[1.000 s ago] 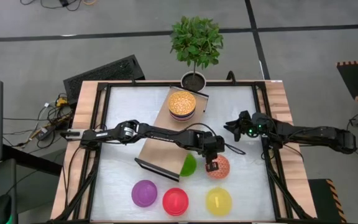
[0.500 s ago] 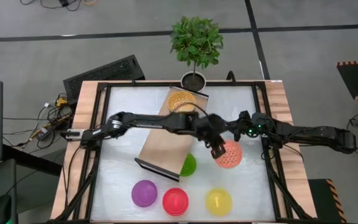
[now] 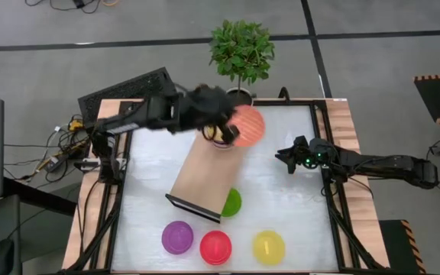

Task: Place and stack bowls onto a shelf
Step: Stack the orange patterned bowl on top of the yellow patterned bowl on the shelf

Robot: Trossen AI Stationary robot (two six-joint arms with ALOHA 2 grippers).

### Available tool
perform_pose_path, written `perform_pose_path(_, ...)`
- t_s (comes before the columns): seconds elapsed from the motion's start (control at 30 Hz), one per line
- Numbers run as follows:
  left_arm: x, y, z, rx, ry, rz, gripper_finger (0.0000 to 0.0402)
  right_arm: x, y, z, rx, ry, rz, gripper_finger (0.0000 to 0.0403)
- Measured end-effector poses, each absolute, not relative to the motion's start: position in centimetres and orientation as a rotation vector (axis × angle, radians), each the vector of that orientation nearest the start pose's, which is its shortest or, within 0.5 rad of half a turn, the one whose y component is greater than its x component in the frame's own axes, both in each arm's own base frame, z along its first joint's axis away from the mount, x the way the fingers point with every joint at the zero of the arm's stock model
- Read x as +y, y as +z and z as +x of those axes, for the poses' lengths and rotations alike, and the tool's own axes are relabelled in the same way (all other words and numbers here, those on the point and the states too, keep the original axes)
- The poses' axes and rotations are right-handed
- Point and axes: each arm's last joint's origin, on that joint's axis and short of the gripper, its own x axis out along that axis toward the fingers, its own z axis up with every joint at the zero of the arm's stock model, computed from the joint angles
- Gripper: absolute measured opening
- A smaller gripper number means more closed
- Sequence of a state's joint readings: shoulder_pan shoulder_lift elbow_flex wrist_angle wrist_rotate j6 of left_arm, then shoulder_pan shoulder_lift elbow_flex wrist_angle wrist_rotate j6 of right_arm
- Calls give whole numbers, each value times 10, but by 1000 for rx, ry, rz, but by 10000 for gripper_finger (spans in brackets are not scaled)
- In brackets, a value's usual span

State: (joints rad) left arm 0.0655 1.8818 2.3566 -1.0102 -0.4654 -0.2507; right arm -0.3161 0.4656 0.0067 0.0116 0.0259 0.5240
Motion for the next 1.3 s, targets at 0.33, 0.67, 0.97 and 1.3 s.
perform_pose_path(0.33, 117, 442, 350, 718, 602, -272, 0, -37, 125, 111, 344, -449, 588, 164)
perform_pose_path(0.67, 131, 424, 351, 819, 528, -345, 0, -37, 125, 111, 342, -451, 600, 164)
perform_pose_path(0.97, 129, 420, 352, 865, 521, -345, 0, -37, 125, 111, 342, -452, 600, 164)
perform_pose_path(1.3, 131, 411, 357, 900, 483, -374, 0, -37, 125, 111, 342, -452, 600, 164)
